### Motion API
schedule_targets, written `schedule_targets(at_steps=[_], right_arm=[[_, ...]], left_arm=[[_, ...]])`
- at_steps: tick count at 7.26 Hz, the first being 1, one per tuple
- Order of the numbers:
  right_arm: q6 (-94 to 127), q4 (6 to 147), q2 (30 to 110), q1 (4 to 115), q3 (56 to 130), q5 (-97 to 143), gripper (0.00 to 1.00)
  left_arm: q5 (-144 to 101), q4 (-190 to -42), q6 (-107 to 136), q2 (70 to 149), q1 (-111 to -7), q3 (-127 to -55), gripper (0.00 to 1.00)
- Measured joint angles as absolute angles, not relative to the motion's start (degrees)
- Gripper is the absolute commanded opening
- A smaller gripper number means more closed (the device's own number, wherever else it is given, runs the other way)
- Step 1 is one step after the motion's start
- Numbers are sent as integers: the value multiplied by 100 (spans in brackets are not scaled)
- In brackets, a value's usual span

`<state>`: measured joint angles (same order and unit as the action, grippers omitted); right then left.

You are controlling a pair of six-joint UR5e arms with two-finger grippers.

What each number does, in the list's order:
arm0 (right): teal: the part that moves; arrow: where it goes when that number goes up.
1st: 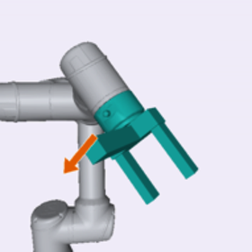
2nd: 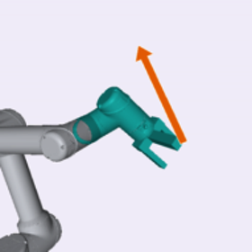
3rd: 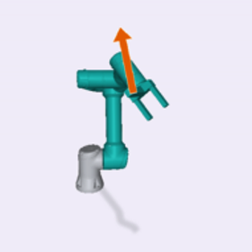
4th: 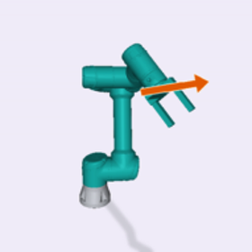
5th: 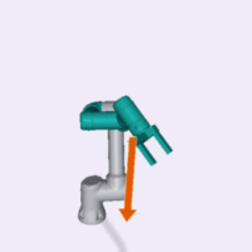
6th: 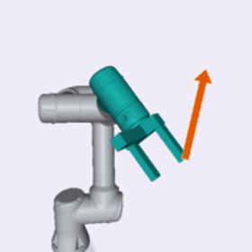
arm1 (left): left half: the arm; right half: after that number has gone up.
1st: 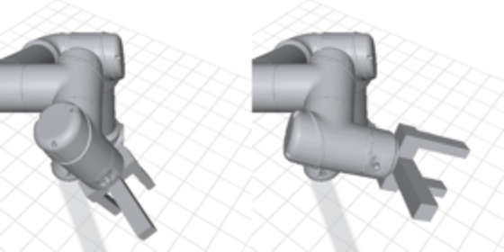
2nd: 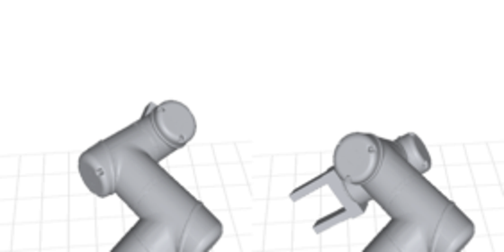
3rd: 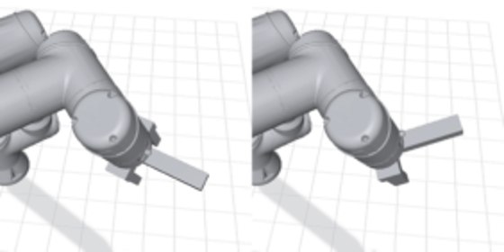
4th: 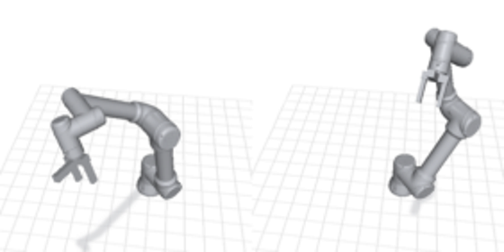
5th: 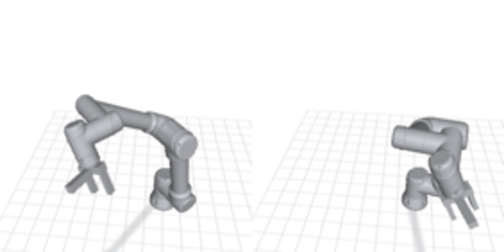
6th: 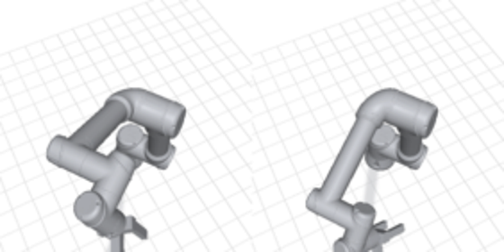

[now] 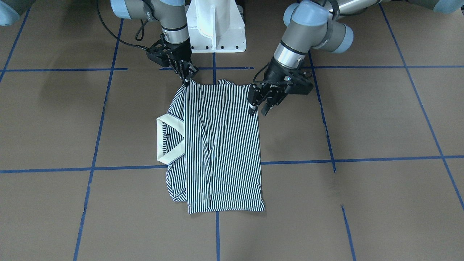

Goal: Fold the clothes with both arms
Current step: 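Lower the left gripper to the shirt's near edge and grasp with both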

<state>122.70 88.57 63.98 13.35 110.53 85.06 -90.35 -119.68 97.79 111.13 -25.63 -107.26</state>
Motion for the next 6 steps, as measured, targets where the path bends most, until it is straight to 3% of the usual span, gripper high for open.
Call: schedule_targets(at_steps=[2,6], right_arm=[[12270,8859,6414,1336,11077,8508,0],[12271,8852,6424,1339,11082,8508,0]], left_arm=[[-8448,-11654,10230,10658,-1751,-10996,57],[-8329,-11597,10309,10575,-1377,-10906,51]])
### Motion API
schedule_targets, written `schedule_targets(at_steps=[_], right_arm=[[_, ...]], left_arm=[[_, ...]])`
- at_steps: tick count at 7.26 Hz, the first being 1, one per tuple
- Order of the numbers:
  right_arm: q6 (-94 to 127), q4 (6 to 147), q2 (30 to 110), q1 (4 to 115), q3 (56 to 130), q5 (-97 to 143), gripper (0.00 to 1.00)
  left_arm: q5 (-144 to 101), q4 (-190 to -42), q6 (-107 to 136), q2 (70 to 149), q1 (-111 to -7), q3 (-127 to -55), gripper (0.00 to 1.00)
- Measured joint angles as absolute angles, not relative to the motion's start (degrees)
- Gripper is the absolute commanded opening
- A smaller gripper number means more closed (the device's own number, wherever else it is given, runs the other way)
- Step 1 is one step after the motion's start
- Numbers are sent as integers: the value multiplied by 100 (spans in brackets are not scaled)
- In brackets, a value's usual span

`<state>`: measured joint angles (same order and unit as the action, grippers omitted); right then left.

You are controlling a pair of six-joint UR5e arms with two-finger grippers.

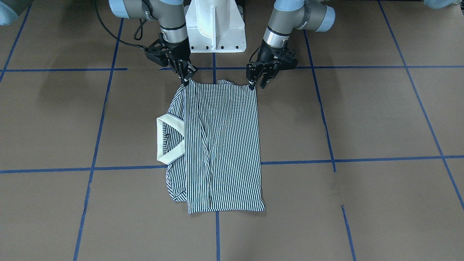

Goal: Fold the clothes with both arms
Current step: 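Lower the left gripper to the shirt's near edge and grasp with both, then lift the near edge and fold it away from the robot with both grippers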

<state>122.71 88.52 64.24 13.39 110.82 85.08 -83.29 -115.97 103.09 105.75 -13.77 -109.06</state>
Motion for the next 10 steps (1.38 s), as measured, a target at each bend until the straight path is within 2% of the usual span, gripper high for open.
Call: schedule_targets(at_steps=[1,2,7,10], right_arm=[[12275,8851,6425,1337,11087,8508,0],[12277,8851,6428,1337,11092,8508,0],[12271,8851,6451,1345,11127,8508,0],[12321,8856,6647,1272,11476,8502,0]], left_arm=[[-8330,-11582,10309,10586,-1304,-10881,39],[-8331,-11573,10309,10594,-1240,-10873,1],[-8346,-11300,10311,10784,-1189,-10931,0],[-8357,-10768,10340,10904,-1217,-11473,0]])
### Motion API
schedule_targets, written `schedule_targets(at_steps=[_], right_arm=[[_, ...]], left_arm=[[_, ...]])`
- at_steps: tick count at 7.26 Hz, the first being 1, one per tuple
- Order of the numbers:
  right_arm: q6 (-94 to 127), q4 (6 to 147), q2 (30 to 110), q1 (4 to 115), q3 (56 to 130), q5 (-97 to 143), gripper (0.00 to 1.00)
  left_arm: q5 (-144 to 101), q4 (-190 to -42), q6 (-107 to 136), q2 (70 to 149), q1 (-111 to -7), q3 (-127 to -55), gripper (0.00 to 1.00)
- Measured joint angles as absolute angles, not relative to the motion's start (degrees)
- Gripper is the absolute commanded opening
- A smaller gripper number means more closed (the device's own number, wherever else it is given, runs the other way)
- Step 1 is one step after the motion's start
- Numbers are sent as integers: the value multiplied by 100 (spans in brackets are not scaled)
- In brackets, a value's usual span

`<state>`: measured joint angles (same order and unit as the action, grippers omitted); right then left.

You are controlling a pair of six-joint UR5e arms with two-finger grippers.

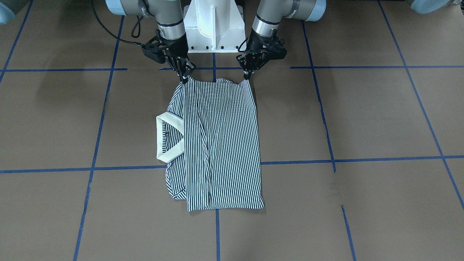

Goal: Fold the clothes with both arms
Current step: 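Lift the near edge and fold it away from the robot with both grippers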

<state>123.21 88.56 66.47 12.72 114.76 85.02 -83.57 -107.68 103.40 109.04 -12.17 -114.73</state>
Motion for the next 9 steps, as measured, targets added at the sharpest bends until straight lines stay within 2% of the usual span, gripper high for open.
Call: schedule_targets(at_steps=[3,4,6,9], right_arm=[[12746,9148,7256,1029,12741,8459,0],[12627,9292,7110,1347,12766,8507,0],[11892,9345,6434,2443,12023,8969,0],[10743,8998,5300,3516,9984,9633,0]], left_arm=[[-8439,-9794,10786,10875,-1217,-12777,0],[-8494,-9674,10806,10979,-1334,-12848,0],[-8526,-9676,10364,11604,-2022,-12087,0],[-8526,-10392,9440,12232,-2962,-10456,0]])
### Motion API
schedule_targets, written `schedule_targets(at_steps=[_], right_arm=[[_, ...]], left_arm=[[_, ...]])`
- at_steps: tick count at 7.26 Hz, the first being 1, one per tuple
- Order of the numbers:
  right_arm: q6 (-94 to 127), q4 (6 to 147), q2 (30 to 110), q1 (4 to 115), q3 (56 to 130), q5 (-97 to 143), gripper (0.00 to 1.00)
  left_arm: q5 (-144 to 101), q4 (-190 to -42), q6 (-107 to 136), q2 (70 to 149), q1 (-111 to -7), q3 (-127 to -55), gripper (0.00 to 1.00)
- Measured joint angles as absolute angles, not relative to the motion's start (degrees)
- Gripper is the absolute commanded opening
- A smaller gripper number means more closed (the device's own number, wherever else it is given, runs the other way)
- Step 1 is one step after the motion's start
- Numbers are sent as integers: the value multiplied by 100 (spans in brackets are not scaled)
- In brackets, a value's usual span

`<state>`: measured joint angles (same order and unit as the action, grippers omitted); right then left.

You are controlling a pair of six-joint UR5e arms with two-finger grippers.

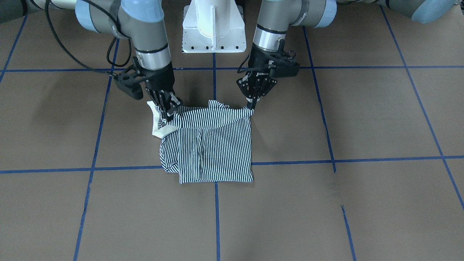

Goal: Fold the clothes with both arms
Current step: 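Lift the near edge and fold it away from the robot with both grippers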

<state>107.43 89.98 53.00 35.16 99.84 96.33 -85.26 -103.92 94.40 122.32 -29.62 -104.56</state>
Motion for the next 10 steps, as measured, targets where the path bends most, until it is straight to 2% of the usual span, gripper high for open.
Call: schedule_targets(at_steps=[1,2,3,4,5,7,8,10], right_arm=[[10470,8650,5031,3734,9308,9875,0],[10175,8254,4749,3906,8567,10060,9],[9861,7875,4452,4063,7812,10221,99],[9528,7487,4204,4217,7148,10337,100],[9236,7208,4019,4345,6693,10387,100],[8706,7031,3841,4560,6373,10470,100],[8517,7013,3823,4715,6351,10635,100],[8260,7007,3921,5024,6467,11048,100]], left_arm=[[-8518,-10669,9208,12435,-3127,-9921,0],[-8508,-10979,8974,12646,-3247,-9355,0],[-8442,-11333,8652,12884,-3353,-8722,37],[-8282,-11706,8146,13170,-3515,-8032,84],[-8135,-12038,7620,13398,-3704,-7492,85],[-8059,-12498,7144,13500,-3891,-7148,84],[-8070,-12629,7098,13399,-3919,-7292,82],[-8514,-12711,7047,12786,-4041,-8080,79]])
